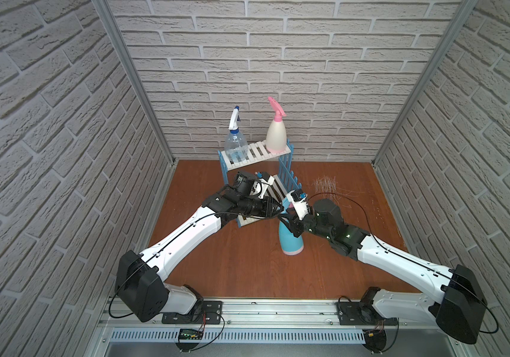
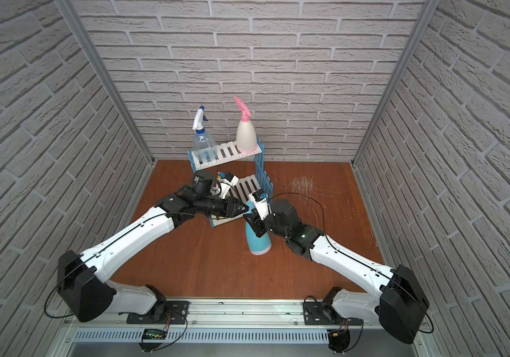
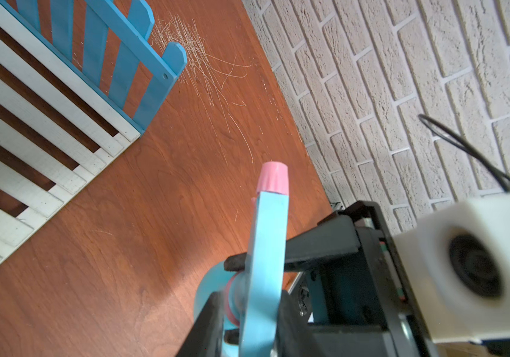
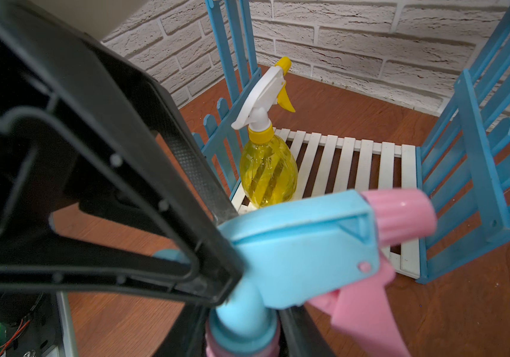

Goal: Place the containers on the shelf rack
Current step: 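Pick up a container from the center of the board.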

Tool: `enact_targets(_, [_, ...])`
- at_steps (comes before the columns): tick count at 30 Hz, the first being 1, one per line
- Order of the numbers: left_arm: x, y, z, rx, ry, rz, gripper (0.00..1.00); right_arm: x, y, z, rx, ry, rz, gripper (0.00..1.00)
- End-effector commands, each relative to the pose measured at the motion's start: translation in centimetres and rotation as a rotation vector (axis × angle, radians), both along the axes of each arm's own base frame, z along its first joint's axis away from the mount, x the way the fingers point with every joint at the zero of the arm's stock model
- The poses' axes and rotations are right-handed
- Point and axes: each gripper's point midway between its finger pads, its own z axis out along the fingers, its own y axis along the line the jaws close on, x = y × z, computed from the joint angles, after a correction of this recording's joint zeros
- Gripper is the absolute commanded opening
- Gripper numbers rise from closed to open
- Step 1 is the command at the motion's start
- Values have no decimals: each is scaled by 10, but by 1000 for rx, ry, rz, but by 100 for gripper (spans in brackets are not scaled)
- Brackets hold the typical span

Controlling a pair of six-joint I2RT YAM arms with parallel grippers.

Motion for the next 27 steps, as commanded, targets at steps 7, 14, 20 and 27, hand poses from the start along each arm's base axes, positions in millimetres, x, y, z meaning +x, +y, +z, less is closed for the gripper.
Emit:
enact_targets(7, [3, -10, 9, -18, -32, -17, 7, 8, 0, 18, 42, -50, -48, 25])
enact_targets(14, [8, -8, 11, 4, -76, 13, 0, 10, -6, 11, 18, -20, -84, 61])
enact_targets(20, [18, -1, 15, 28, -136, 72, 0, -1, -13, 7, -17, 4, -59, 99])
enact_targets(27, [32, 11, 24, 109, -248, 161, 0, -5, -48, 26, -26, -47, -175, 100])
